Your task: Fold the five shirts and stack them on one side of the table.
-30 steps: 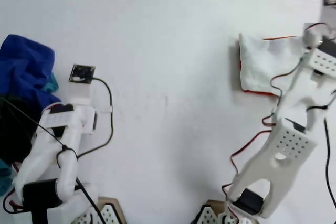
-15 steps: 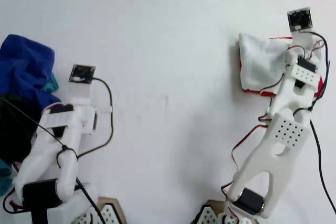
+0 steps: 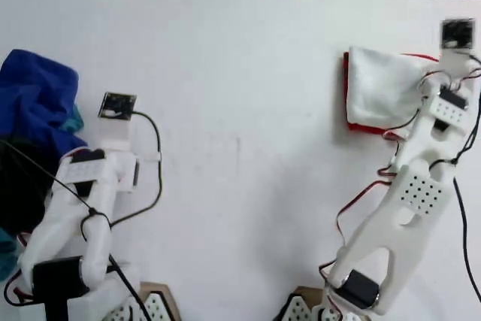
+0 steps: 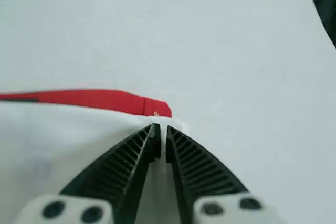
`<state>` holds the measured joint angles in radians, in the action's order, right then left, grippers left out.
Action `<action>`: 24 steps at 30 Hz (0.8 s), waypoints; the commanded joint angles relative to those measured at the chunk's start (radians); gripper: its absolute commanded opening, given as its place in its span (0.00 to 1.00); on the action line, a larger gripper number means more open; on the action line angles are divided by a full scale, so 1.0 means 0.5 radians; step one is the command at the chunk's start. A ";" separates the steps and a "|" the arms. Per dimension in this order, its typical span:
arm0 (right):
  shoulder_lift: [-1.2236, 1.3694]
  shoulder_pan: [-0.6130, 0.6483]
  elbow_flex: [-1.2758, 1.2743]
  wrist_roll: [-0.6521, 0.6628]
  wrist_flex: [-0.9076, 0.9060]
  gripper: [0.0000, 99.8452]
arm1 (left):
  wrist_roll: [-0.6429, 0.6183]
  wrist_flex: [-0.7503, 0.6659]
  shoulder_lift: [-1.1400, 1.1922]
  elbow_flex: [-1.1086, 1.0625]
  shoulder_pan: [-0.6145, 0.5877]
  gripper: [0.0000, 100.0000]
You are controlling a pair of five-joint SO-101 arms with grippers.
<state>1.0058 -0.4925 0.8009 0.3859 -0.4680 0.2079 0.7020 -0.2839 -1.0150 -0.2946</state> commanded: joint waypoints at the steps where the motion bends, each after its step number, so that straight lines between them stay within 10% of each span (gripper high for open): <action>1: -0.419 0.091 0.049 -0.255 -0.213 0.03 | 0.012 -0.031 -0.068 0.008 -0.003 0.03; 24: -1.579 0.545 0.046 -0.264 -2.334 0.03 | 0.012 -0.031 -0.068 0.008 -0.003 0.03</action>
<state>0.3322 -0.2762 0.8009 0.2555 -1.5067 0.2079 0.7020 -0.2839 -1.0150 -0.2931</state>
